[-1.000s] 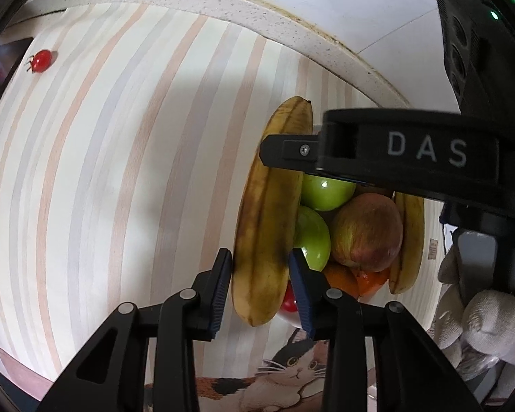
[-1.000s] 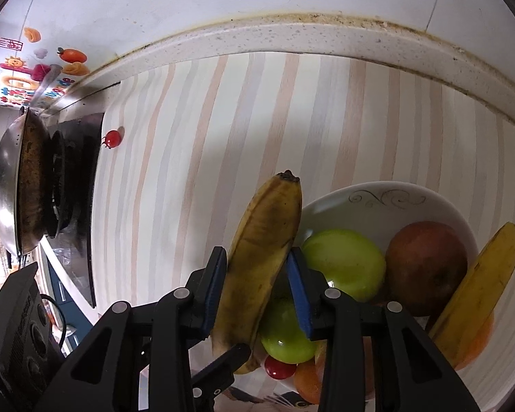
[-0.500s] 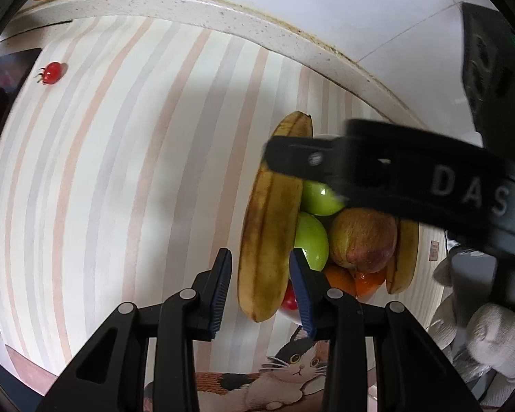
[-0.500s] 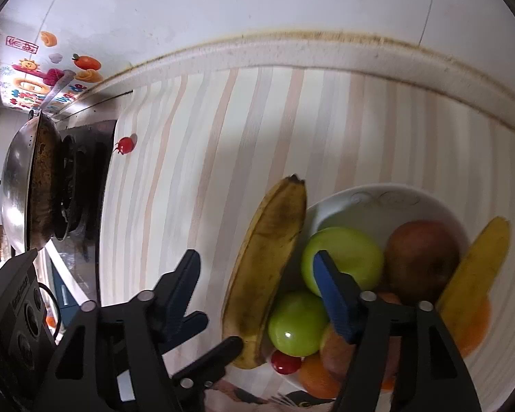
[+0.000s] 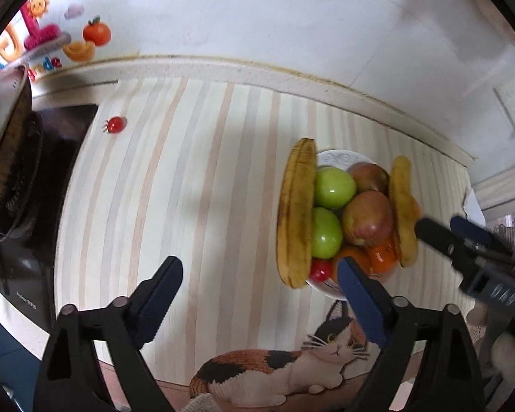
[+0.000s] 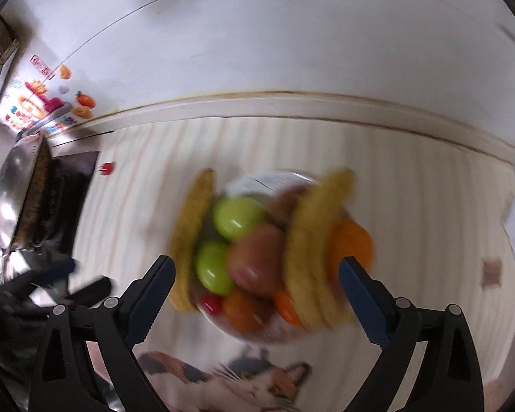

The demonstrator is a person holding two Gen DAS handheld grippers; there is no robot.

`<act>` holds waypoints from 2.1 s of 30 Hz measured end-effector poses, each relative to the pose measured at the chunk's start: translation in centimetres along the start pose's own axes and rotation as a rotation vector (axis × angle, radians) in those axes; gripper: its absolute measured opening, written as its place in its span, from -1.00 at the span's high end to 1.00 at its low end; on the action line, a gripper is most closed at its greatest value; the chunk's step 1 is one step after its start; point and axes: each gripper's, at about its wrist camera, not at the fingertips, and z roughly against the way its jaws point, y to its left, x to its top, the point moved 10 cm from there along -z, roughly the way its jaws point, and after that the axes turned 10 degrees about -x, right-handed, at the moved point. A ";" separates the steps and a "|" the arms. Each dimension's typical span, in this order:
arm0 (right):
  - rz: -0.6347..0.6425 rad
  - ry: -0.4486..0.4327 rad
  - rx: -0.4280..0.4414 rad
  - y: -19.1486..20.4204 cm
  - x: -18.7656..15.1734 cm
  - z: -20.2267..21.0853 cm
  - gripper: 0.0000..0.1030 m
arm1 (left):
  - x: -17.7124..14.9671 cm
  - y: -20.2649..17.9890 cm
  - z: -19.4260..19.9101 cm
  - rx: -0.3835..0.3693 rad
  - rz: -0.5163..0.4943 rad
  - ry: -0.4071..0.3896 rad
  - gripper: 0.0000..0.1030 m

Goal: Organize fruits

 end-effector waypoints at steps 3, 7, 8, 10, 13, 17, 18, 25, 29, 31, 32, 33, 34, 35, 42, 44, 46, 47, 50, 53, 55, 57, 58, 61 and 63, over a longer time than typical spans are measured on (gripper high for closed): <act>-0.041 -0.027 -0.044 -1.8 -2.1 1.4 -0.90 | -1.1 -1.0 1.1 0.024 -0.057 -0.019 -0.87; -0.082 -0.081 -0.081 -3.4 -4.5 4.1 -0.92 | -2.2 -2.8 2.0 0.019 -0.102 -0.040 -0.87; -0.091 -0.096 -0.085 -3.7 -5.1 5.0 -0.92 | -2.7 -3.3 2.3 0.017 -0.113 -0.045 -0.87; -0.096 -0.125 -0.093 -4.1 -5.9 6.6 -0.92 | -3.5 -4.3 3.0 0.018 -0.133 -0.056 -0.87; -0.105 -0.170 -0.099 -4.7 -7.2 9.3 -0.92 | -5.0 -5.9 4.4 0.004 -0.153 -0.078 -0.87; -0.116 -0.227 -0.106 -5.3 -8.7 13.1 -0.93 | -6.6 -7.6 6.8 -0.001 -0.163 -0.130 -0.87; -0.117 -0.242 -0.103 -5.5 -9.3 14.1 -0.93 | -6.9 -7.9 7.6 0.001 -0.166 -0.148 -0.87; -0.092 -0.343 -0.084 -6.3 -13.3 21.1 -0.93 | -10.5 -10.0 13.8 0.025 -0.172 -0.283 -0.87; -0.073 -0.406 -0.076 -6.4 -16.1 25.1 -0.97 | -13.2 -11.0 16.9 0.031 -0.166 -0.337 -0.87; -0.065 -0.421 -0.078 -6.4 -17.2 26.5 -0.97 | -14.7 -11.4 18.2 0.042 -0.168 -0.360 -0.87; -0.062 -0.429 -0.073 -6.3 -18.0 27.3 -0.97 | -15.6 -11.7 19.1 0.048 -0.170 -0.372 -0.87; -0.061 -0.436 -0.069 -6.2 -18.6 28.0 -0.97 | -16.2 -11.8 19.4 0.049 -0.171 -0.377 -0.87; -0.055 -0.445 -0.071 -6.2 -19.4 28.9 -0.97 | -16.8 -12.0 19.9 0.053 -0.173 -0.382 -0.87; -0.053 -0.451 -0.073 -6.2 -19.9 29.4 -0.97 | -17.4 -12.1 20.4 0.055 -0.175 -0.387 -0.87; -0.060 -0.469 -0.073 -6.0 -23.7 32.7 -0.97 | -20.8 -13.0 23.1 0.063 -0.207 -0.419 -0.87; -0.065 -0.474 -0.078 -6.0 -24.5 33.5 -0.97 | -21.2 -13.1 23.6 0.064 -0.213 -0.427 -0.87; -0.072 -0.473 -0.075 -5.9 -25.2 34.2 -0.97 | -21.6 -13.3 23.9 0.062 -0.223 -0.428 -0.87; -0.076 -0.473 -0.073 -5.9 -25.4 34.4 -0.97 | -21.8 -13.3 24.1 0.056 -0.226 -0.427 -0.87; -0.084 -0.477 -0.071 -5.7 -25.9 35.0 -0.97 | -21.9 -13.0 24.1 0.062 -0.232 -0.427 -0.87; -0.088 -0.478 -0.074 -5.5 -26.0 35.1 -0.97 | -22.0 -12.7 24.0 0.073 -0.230 -0.427 -0.87; -0.092 -0.478 -0.074 -5.6 -25.9 34.9 -0.97 | -21.8 -12.3 23.8 0.078 -0.218 -0.429 -0.87; -0.091 -0.474 -0.079 -5.5 -25.7 34.5 -0.97 | -21.7 -12.0 23.6 0.092 -0.212 -0.433 -0.87; -0.093 -0.471 -0.080 -5.6 -25.7 34.2 -0.97 | -21.6 -11.9 23.5 0.094 -0.210 -0.431 -0.87; -0.093 -0.461 -0.086 -5.7 -25.2 33.3 -0.97 | -21.3 -11.7 23.0 0.107 -0.206 -0.428 -0.93; -0.095 -0.451 -0.088 -5.9 -24.8 32.4 -0.97 | -21.1 -11.5 22.6 0.112 -0.204 -0.426 -0.94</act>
